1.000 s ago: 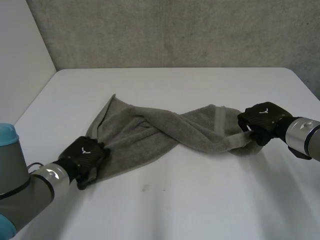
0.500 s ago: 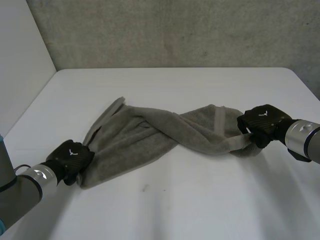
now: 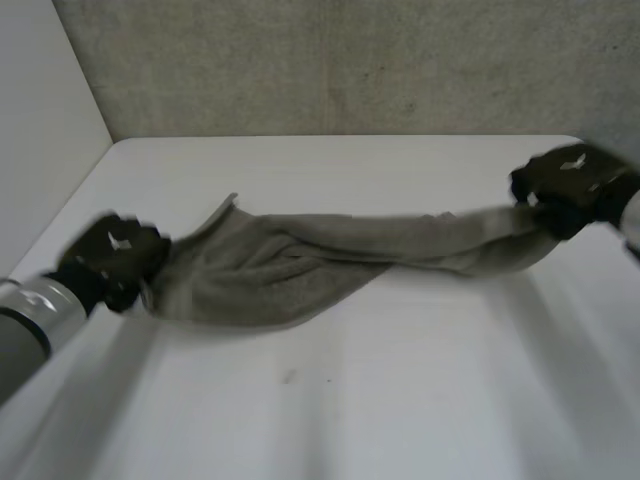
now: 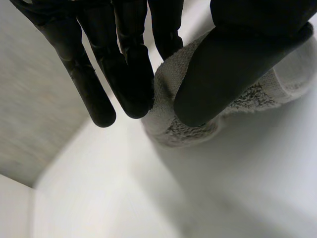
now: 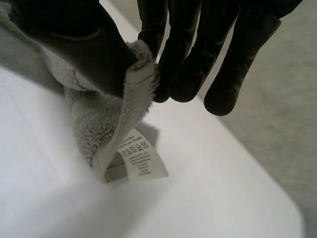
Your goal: Fold the towel.
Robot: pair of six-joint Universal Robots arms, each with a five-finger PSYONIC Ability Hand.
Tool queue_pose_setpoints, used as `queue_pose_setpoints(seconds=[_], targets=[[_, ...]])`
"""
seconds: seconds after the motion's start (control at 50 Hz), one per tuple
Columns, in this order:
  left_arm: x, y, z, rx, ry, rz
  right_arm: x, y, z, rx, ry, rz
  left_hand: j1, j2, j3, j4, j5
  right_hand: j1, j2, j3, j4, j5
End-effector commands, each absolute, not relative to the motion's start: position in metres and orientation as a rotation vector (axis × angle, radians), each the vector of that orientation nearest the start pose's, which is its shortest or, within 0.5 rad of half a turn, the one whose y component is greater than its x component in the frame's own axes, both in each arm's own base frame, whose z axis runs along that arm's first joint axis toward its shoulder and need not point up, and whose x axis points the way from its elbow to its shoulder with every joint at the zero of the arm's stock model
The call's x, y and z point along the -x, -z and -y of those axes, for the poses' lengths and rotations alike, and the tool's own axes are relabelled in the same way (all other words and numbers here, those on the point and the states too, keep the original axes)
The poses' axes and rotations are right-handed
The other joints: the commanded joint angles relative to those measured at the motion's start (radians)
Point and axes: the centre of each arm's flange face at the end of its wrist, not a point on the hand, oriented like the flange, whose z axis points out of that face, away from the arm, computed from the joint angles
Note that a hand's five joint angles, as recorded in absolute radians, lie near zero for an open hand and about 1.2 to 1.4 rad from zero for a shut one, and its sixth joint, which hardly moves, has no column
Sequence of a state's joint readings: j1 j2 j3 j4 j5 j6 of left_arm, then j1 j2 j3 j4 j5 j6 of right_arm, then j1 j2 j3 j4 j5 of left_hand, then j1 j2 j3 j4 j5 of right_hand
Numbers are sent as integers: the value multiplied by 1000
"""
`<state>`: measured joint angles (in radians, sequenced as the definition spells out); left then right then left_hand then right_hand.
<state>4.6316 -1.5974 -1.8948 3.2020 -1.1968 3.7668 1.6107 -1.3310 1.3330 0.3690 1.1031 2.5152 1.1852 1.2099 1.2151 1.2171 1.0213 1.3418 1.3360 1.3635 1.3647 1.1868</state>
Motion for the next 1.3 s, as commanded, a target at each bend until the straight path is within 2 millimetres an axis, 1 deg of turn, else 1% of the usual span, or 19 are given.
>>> queue_pose_setpoints(seconds=[0.02,0.12,0.26,0.4,0.5,0.56,0.64,0.72,0.74,0.76,0.78,0.8,0.82,0.88,0.98,1.1,1.18,1.2,1.3], targets=[[182,-314,234,-910,2261,-2059,-163,-369,290,1146,2014,-2176,211,186,181,179,200,54,60,33,32,35],[182,-349,226,-811,2387,-2064,-161,-407,277,1150,2110,-2130,211,186,181,179,200,54,60,33,32,35],[185,-360,228,-747,2444,-2131,-162,-404,279,1148,2077,-2148,211,186,181,179,200,54,60,33,32,35],[200,-305,266,-784,2245,-2410,-166,-349,312,1154,1820,-2274,211,186,181,179,200,54,60,33,32,35],[229,-261,297,-853,2091,-2565,-200,-302,338,1285,1672,-2307,211,186,181,179,200,54,60,33,32,35],[240,-247,320,-820,2046,-2571,-209,-295,346,1311,1676,-2311,211,186,181,179,200,54,60,33,32,35],[245,-253,344,-778,2092,-2511,-231,-297,375,1319,1849,-2259,211,186,181,179,200,54,60,33,32,35],[257,-302,365,-736,2333,-2328,-240,-323,394,1268,2112,-2129,211,186,181,179,200,54,60,33,32,35],[261,-326,367,-704,2442,-2260,-241,-344,400,1199,2255,-2032,211,186,181,179,200,54,60,33,32,35],[261,-326,367,-704,2443,-2260,-242,-367,401,1109,2378,-1923,211,186,181,179,200,54,60,33,32,35],[264,-351,365,-669,2555,-2189,-242,-368,401,1108,2379,-1921,211,186,181,179,200,54,60,33,32,35],[263,-377,362,-618,2663,-2120,-243,-391,399,1023,2484,-1809,211,186,181,179,200,54,60,33,32,35],[263,-377,362,-618,2664,-2119,-243,-413,395,933,2565,-1694,211,186,181,179,200,54,60,33,32,35],[258,-418,354,-502,2825,-2002,-240,-447,383,825,2651,-1539,211,186,181,179,200,54,60,33,32,35],[254,-438,348,-415,2898,-1948,-239,-452,374,819,2622,-1546,211,186,181,179,200,54,60,33,32,35],[251,-405,357,-405,2771,-2107,-240,-415,377,883,2442,-1752,211,186,181,179,200,54,60,33,32,35],[248,-349,361,-426,2556,-2323,-243,-387,382,928,2336,-1858,211,186,181,179,200,54,60,33,32,35],[248,-349,361,-426,2556,-2324,-244,-370,385,961,2271,-1904,211,186,181,179,200,54,60,33,32,35],[246,-272,366,-430,2330,-2524,-250,-315,391,1048,2061,-2019,211,186,181,179,200,54,60,33,32,35]])
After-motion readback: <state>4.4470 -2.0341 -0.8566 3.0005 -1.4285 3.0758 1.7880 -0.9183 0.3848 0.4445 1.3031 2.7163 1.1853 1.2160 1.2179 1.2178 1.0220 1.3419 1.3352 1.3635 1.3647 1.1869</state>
